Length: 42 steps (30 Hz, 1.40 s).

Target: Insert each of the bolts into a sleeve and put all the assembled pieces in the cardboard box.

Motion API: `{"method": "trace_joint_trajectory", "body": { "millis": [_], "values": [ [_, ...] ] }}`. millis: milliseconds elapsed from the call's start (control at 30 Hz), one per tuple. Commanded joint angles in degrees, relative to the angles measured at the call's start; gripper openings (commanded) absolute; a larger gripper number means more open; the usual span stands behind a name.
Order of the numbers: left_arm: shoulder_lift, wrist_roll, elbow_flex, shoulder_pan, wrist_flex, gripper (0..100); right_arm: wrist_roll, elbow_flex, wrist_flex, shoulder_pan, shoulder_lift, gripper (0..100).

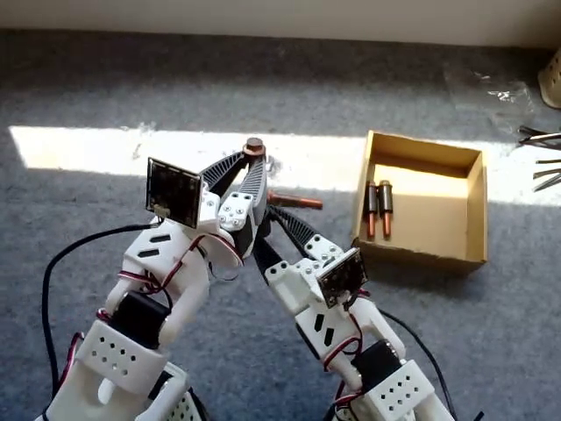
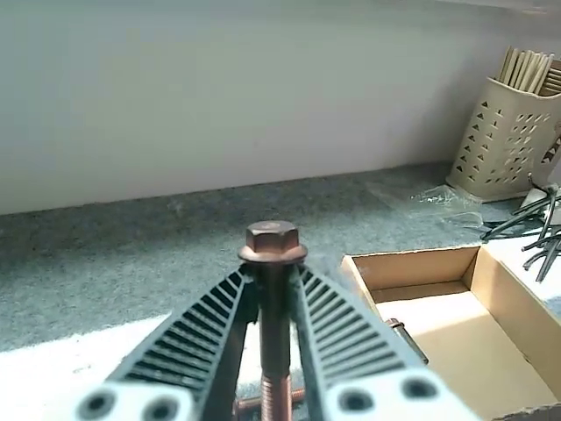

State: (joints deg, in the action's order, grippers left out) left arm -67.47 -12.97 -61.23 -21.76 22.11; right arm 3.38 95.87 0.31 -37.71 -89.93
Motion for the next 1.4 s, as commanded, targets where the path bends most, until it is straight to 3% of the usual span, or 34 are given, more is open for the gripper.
{"method": "trace_joint_trajectory", "body": {
  "millis": [0, 200, 500, 600, 733, 1367],
  "values": [
    [-1.1, -0.88, 0.75, -0.84, -1.49, 1, -4.04, 5.93, -1.98, -0.04, -0.84, 0.5],
    [-1.1, -3.43, 0.75, -0.84, -1.76, 1, -6.59, 5.93, -1.71, -0.13, -0.84, 0.5],
    [-6.02, -3.69, -4.18, -0.48, -9.67, 1, -7.03, 6.46, -1.54, -0.13, -0.48, 0.5],
    [-10.59, -3.6, -5.58, -0.4, -9.76, 1, -7.03, 6.46, -0.31, -0.22, -0.57, 0.5],
    [-14.29, 2.02, -5.67, -0.75, -9.67, 1, -7.03, 6.46, 0.84, -0.22, -0.75, 0.5],
    [-15.78, 1.49, -9.36, -5.85, -9.67, 1, -6.59, 6.02, 0.92, -0.13, -0.75, 0.5]
  ]
}}
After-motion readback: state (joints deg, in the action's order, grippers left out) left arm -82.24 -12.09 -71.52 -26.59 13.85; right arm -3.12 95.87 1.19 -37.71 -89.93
